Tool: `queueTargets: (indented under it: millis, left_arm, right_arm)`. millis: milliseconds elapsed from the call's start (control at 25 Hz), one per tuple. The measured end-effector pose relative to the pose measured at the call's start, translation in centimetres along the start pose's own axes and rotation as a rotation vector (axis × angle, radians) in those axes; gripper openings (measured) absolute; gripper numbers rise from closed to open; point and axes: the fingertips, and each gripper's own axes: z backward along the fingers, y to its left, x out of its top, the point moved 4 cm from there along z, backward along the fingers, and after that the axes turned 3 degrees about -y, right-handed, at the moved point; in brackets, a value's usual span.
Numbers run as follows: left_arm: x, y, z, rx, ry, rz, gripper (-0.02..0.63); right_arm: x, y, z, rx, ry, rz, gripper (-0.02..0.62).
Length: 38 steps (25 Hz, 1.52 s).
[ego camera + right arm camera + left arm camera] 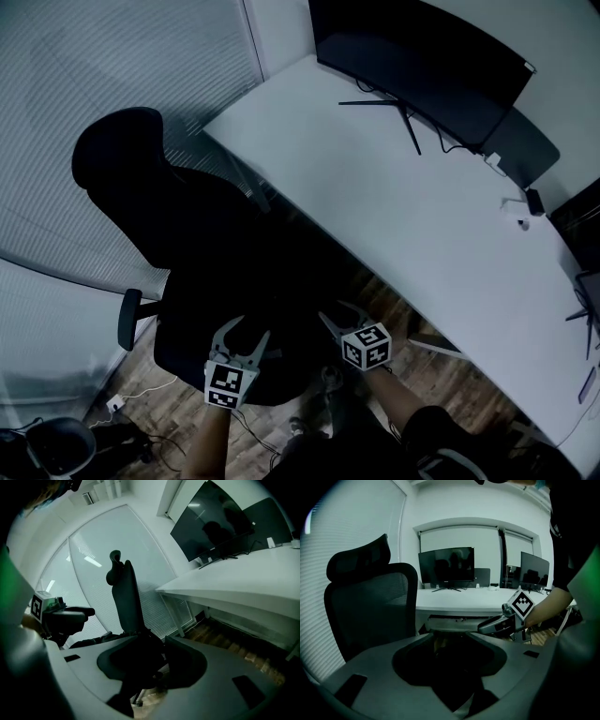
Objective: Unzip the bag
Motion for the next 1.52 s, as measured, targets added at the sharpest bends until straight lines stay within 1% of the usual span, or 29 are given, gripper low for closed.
queueTargets:
  millis: [200,400,640,920,1080,1240,1400,1520]
  left_arm:
    - [-1.1,1.0,-2.3,-0.020,0.047,-0.001,0.201]
    - [-2.0,1.7,-4.3,-0.037,0.076,0.002,0.201]
    - [-3.3,2.2,-6.2,-0.057,0.109,0.007,0.201]
    - [-4.0,2.7,-8.3,-0.070,0.132,0.033,0.201]
    - [-4.6,3.0,-9.3,-0.085,0.156,0.027,0.201]
    - [-5.3,3.5,-9.9,-0.075,0.170,0.040,0.201]
    - [-5.7,3.6,-10.3,-0.087,0.184,0.051,0.202]
    - [-6.1,3.3,-10.6,-0.104,0.203,0.050,0.202]
  right_arm:
    - [-1.2,-1.5,-3.0,0.017,0.046,0.022,0.183]
    - [-1.5,-2.6,-5.0,0.042,0.066,0.042,0.183]
    - [-2.1,-2.5,-6.7,0.102,0.073,0.044,0.183]
    - [-2.8,-2.9,-8.7,0.163,0.097,0.082,0.183]
    - [-2.6,-2.6,-9.6,0.208,0.088,0.094,0.183]
    - [-2.6,-2.5,-9.4,0.253,0.066,0.078,0.183]
    - [-3.0,-2.4,-9.0,0.284,0.061,0.084,0.183]
    - [-2.8,-2.3,-9.2,0.292,0.047,0.096,0.183]
